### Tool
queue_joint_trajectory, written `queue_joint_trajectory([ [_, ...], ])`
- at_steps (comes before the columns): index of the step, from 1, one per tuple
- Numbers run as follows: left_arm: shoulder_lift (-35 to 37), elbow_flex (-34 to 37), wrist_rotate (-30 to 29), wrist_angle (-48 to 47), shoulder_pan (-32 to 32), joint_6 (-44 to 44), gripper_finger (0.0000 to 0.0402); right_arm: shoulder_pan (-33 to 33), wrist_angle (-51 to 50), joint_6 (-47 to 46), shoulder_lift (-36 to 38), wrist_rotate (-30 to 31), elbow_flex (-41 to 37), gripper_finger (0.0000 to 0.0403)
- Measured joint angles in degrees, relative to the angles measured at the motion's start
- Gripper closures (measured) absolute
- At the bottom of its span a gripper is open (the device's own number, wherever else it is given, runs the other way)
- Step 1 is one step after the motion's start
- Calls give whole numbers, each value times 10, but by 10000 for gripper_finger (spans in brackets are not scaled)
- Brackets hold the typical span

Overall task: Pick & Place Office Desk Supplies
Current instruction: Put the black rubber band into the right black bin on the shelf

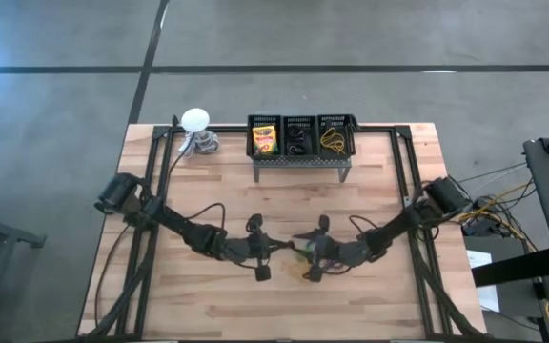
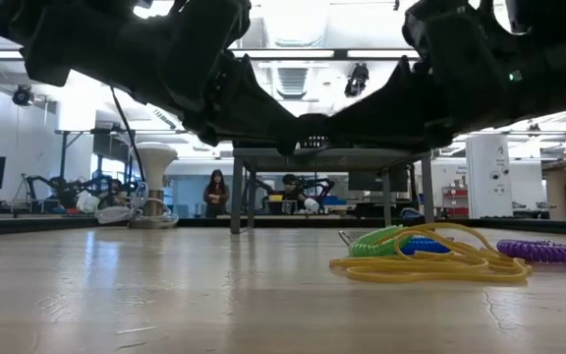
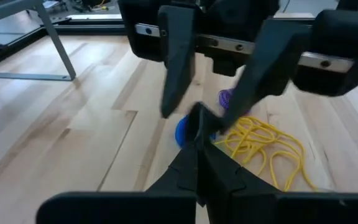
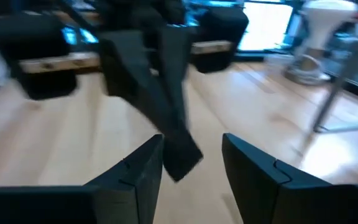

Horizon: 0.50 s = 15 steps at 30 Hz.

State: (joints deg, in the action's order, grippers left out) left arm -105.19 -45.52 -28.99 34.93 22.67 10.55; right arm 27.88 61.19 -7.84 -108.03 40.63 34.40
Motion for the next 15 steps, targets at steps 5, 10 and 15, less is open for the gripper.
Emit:
queue_joint_trajectory([
  [5, 0, 0, 0, 0, 1, 0, 393, 0, -38, -8, 21, -4, -5, 266],
  [10, 0, 0, 0, 1, 1, 0, 382, -3, -39, -4, 18, -48, 6, 295],
  [15, 0, 0, 0, 1, 1, 3, 365, -3, -63, 0, 12, -60, 17, 337],
])
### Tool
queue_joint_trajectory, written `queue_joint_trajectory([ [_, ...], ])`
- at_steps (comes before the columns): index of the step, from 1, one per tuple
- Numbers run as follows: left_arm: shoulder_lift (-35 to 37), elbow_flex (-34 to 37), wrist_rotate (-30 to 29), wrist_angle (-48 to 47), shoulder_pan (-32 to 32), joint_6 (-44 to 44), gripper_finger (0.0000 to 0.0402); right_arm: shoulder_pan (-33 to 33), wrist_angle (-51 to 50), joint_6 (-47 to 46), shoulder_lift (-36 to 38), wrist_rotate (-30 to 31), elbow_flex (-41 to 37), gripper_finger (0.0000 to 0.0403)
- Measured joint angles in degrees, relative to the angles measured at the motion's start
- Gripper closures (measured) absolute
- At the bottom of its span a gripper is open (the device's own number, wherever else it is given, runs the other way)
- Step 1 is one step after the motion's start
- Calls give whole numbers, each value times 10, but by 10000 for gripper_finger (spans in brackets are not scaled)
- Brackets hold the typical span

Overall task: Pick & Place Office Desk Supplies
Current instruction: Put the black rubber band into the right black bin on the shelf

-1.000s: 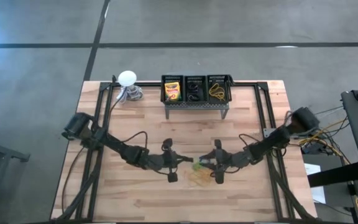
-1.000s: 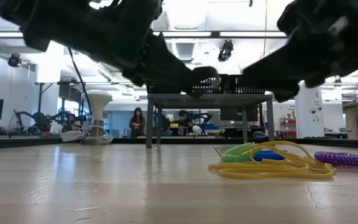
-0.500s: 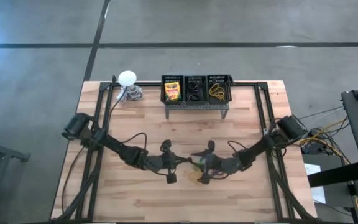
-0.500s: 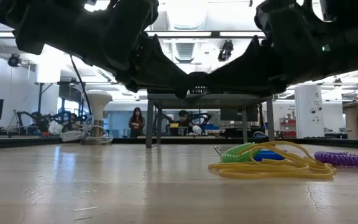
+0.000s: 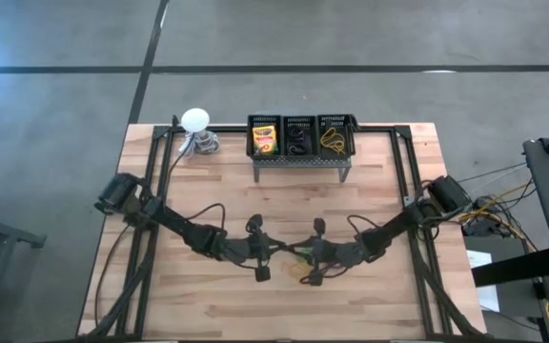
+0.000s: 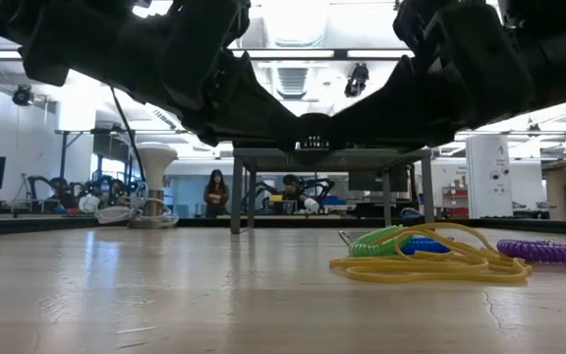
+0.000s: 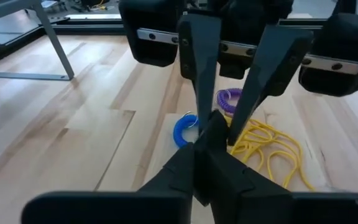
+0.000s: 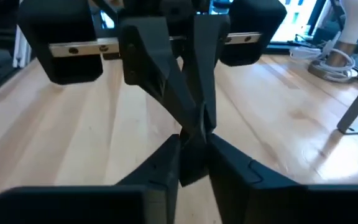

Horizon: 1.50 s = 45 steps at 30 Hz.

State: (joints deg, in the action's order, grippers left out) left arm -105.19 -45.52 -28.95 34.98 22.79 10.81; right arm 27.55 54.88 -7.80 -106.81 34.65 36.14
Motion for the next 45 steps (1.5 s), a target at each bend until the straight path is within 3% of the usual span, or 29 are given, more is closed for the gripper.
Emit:
queue_joint_trajectory([
  [4, 0, 0, 2, 3, 0, 2, 340, -1, -29, -12, 1, 0, 1, 386],
  [12, 26, 0, 59, -56, 0, 2, 208, 1, -89, -23, 12, 15, 1, 391],
  [18, 43, 0, 37, -176, 0, 33, 144, 23, -193, -5, 101, 118, 1, 391],
  [23, 29, 16, 10, -177, -1, 78, 140, 10, -296, -8, 220, 150, 1, 391],
  [27, 26, 34, 7, -168, 2, 101, 151, -52, -425, -15, 318, 95, 34, 391],
  [31, 26, 52, 6, -152, 2, 109, 164, -133, -612, -29, 373, 36, 117, 391],
  [40, 26, 86, 2, -94, 2, 118, 178, -324, -931, 11, 351, 13, 337, 390],
  [45, 26, 88, 2, -94, 2, 118, 179, -415, -993, 33, 314, -96, 409, 390],
])
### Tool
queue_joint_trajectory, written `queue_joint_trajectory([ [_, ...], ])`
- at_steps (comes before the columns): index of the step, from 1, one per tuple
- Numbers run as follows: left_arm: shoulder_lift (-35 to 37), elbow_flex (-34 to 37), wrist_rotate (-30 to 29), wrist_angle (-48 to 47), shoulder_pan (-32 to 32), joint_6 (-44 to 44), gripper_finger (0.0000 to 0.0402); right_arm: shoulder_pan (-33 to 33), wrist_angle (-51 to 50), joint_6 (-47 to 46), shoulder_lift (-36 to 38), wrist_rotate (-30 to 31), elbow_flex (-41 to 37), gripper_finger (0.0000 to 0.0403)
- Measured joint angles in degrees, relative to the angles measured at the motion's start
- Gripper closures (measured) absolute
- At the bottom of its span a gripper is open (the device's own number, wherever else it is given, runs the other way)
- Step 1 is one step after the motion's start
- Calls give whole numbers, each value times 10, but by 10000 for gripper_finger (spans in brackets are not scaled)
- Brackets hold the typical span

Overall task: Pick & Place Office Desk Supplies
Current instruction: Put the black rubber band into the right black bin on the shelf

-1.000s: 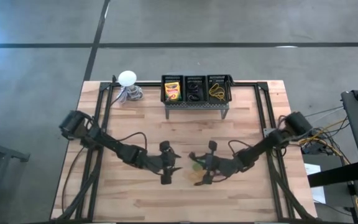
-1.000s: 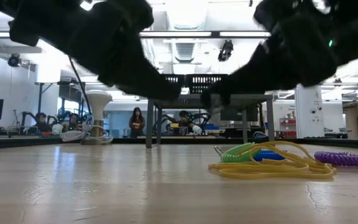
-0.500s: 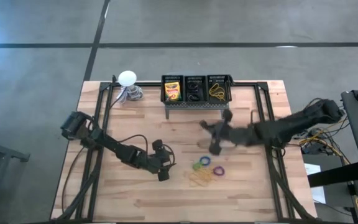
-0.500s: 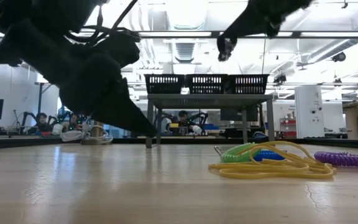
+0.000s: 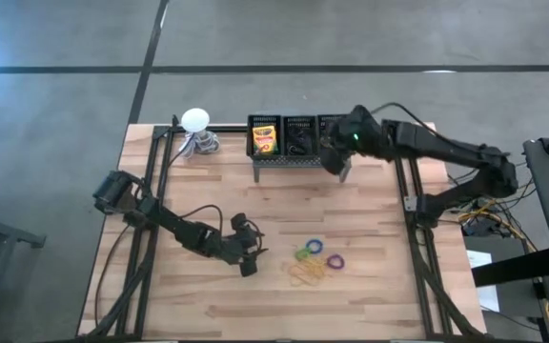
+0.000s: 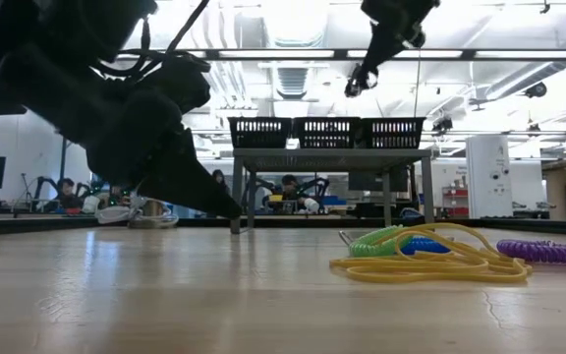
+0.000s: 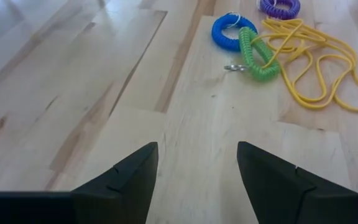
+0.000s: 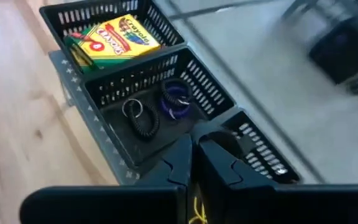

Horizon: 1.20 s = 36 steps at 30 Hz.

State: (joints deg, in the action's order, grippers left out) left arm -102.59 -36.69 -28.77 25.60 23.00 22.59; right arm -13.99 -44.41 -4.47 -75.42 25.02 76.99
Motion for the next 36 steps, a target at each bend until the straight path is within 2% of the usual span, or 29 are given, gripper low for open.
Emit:
queue_joint_trajectory([
  [3, 0, 0, 0, 0, 0, 0, 179, -41, -23, 6, -26, -59, 20, 390],
  [7, 0, 0, 0, -1, 0, 0, 179, -77, -35, 15, -54, -102, 24, 390],
  [21, 0, 0, 0, -1, 0, 0, 179, -120, -64, 17, -107, -101, 15, 390],
  [29, 0, 0, 0, -1, 0, 0, 179, -133, -66, 7, -110, -101, 12, 387],
  [32, 0, 0, 0, -2, 0, 0, 179, -140, -69, 6, -109, -103, 12, 368],
  [36, 0, 0, 0, -2, 0, 0, 179, -142, -69, 6, -109, -106, 12, 323],
])
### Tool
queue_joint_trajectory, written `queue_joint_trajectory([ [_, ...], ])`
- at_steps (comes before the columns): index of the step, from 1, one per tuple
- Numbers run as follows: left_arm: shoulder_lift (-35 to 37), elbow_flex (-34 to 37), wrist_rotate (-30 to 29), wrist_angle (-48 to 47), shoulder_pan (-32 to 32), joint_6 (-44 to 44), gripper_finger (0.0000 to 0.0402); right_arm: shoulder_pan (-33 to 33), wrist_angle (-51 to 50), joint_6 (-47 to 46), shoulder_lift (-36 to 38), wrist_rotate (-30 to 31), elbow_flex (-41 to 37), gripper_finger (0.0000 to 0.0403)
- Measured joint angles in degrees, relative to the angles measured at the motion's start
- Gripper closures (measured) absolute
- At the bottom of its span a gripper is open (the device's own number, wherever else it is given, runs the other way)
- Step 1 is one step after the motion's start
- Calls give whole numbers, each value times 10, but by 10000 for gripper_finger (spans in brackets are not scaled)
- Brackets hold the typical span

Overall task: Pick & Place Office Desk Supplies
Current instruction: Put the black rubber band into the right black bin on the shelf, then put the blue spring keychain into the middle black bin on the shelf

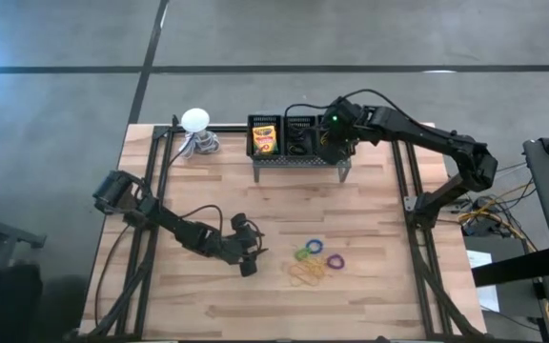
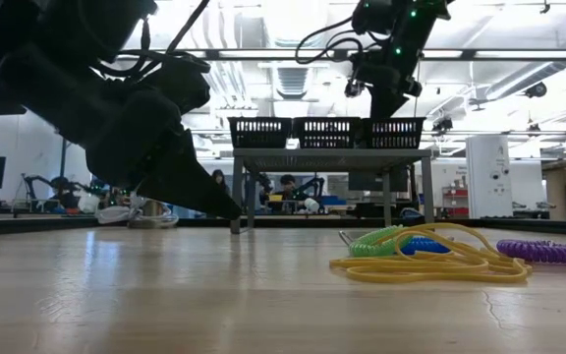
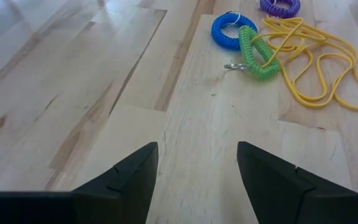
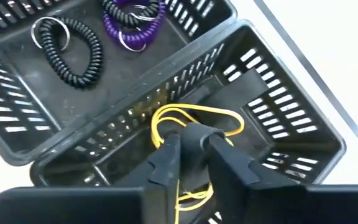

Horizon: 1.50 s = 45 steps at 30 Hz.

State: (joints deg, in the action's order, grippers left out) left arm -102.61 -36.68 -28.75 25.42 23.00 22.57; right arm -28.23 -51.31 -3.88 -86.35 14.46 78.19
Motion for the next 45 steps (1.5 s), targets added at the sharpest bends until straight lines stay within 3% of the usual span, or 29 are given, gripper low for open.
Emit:
queue_joint_trajectory([
  [9, 0, 0, 0, -1, 0, 0, 179, 0, 8, 10, 8, 0, 0, 220],
  [20, 0, 0, 0, -1, 0, -2, 179, 33, 32, 9, 96, 4, 0, 200],
  [29, 0, 0, 0, -1, 0, -2, 179, 194, 143, -6, 176, 13, -87, 200],
  [35, 0, 0, 0, -2, 0, -2, 179, 349, 288, -14, 205, 86, -213, 200],
  [39, 0, 0, 0, -2, 0, -2, 179, 448, 404, -30, 205, 125, -294, 200],
  [45, 0, 0, 0, -1, -1, -1, 179, 542, 522, -69, 173, 126, -385, 200],
])
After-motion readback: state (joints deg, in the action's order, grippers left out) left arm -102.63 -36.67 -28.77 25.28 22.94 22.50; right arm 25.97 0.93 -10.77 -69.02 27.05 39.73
